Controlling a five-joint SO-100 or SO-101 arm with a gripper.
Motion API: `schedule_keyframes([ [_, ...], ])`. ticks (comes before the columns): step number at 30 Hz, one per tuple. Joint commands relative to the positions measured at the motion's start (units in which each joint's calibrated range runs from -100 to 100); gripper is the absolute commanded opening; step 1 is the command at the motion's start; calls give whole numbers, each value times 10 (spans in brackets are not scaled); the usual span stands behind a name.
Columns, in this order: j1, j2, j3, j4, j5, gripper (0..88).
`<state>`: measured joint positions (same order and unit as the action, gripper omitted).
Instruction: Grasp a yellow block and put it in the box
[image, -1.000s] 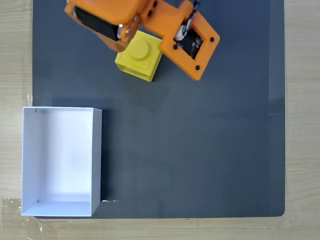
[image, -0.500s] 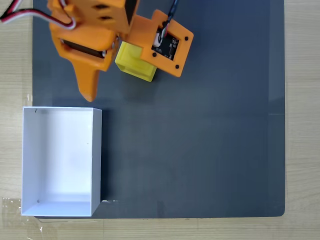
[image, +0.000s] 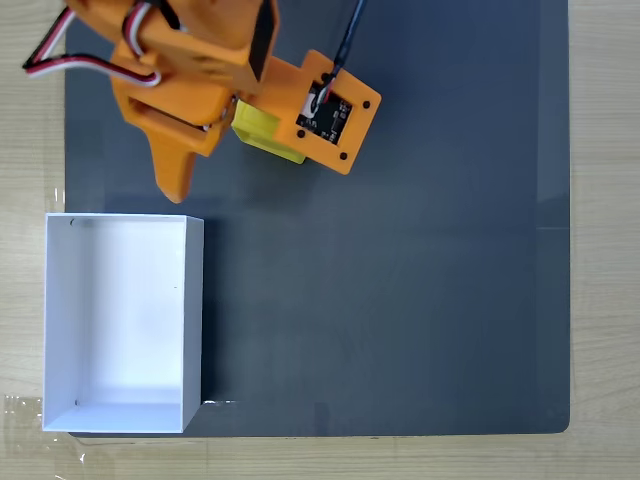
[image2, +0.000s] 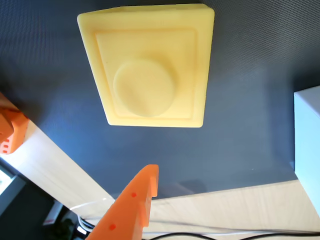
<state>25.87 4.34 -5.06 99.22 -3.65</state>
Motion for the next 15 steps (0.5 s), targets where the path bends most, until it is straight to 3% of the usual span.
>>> schedule_keyframes([
  [1,-22,-50,45,6,0,437],
  [8,-65,-98,141,5,31,437],
  [15,-79,-100,179,2,33,437],
])
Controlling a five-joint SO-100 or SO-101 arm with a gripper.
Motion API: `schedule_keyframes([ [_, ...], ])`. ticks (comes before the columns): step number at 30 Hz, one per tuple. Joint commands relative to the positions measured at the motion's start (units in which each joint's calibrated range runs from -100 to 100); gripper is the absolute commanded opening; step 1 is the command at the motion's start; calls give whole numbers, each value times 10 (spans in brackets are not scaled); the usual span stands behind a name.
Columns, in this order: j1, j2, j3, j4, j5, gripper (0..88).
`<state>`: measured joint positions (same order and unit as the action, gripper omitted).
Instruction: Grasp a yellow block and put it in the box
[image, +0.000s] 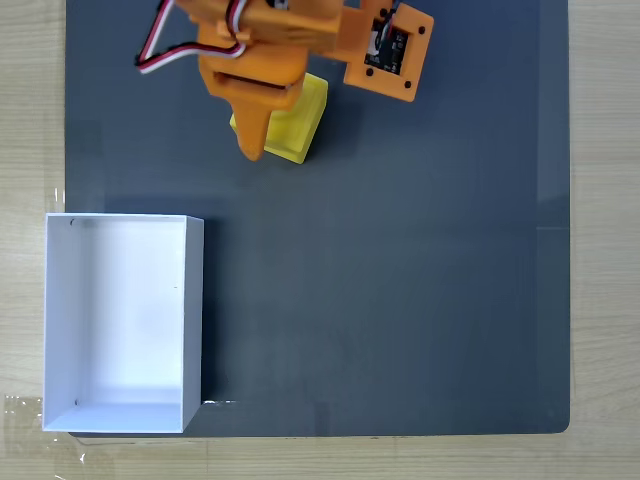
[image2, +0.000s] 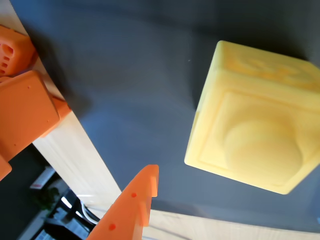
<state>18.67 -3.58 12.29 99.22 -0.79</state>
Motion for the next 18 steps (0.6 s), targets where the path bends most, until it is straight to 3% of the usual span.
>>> schedule_keyframes([
  [1,-7,-20,11,1,4,437],
  [18,-1,84,-3,-65,0,433],
])
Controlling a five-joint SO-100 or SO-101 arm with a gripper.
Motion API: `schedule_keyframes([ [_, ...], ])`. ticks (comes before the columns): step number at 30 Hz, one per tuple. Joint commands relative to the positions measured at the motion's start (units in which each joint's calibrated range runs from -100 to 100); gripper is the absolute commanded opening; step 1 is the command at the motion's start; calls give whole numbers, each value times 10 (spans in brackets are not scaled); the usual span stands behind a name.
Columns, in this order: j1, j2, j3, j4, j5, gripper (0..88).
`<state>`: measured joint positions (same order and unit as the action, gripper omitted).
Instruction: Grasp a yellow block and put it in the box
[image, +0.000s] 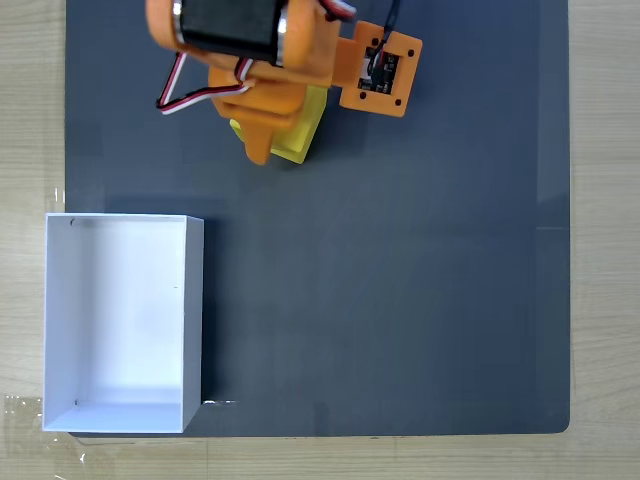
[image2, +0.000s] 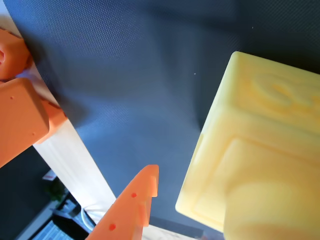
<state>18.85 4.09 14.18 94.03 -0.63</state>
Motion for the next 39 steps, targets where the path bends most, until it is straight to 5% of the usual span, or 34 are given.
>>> schedule_keyframes([
  [1,-2,15,-20,-20,-2,432],
  [9,-6,55,-18,-44,-2,407],
  [18,-8,50,-22,-60,3,85],
  [34,-109,-85,-242,-64,-3,85],
  [39,-77,-103,-358,-170,3,85],
])
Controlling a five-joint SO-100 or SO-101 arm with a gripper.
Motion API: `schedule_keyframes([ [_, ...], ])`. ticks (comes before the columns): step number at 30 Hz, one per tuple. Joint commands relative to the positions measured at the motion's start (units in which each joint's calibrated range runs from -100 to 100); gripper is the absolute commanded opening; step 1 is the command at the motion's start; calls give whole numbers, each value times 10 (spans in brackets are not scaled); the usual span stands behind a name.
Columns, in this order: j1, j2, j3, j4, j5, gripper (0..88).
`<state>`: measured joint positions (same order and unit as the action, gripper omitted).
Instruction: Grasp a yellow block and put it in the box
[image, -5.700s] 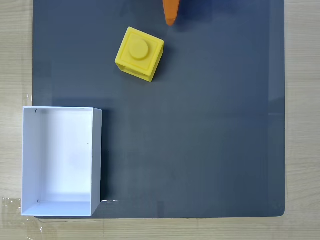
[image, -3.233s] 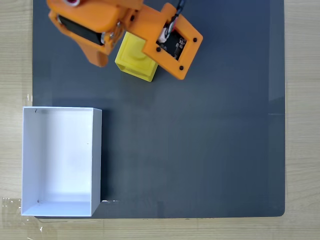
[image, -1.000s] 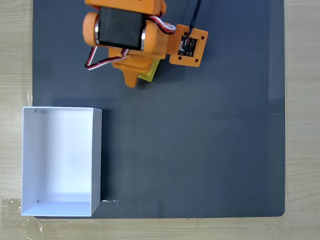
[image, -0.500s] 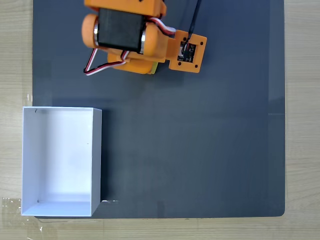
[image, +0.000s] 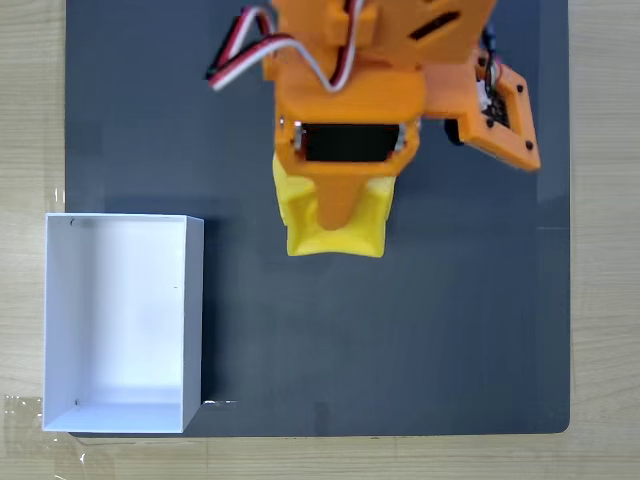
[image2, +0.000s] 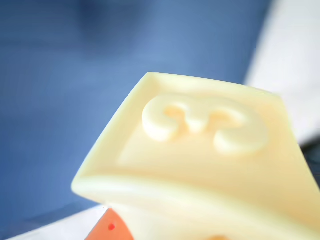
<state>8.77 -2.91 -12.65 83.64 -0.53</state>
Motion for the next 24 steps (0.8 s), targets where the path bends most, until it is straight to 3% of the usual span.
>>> schedule_keyframes([
  [1,38,-32,-102,-89,2,85],
  [13,226,81,-135,-325,11,85],
  [24,259,225,-144,-378,46,85],
])
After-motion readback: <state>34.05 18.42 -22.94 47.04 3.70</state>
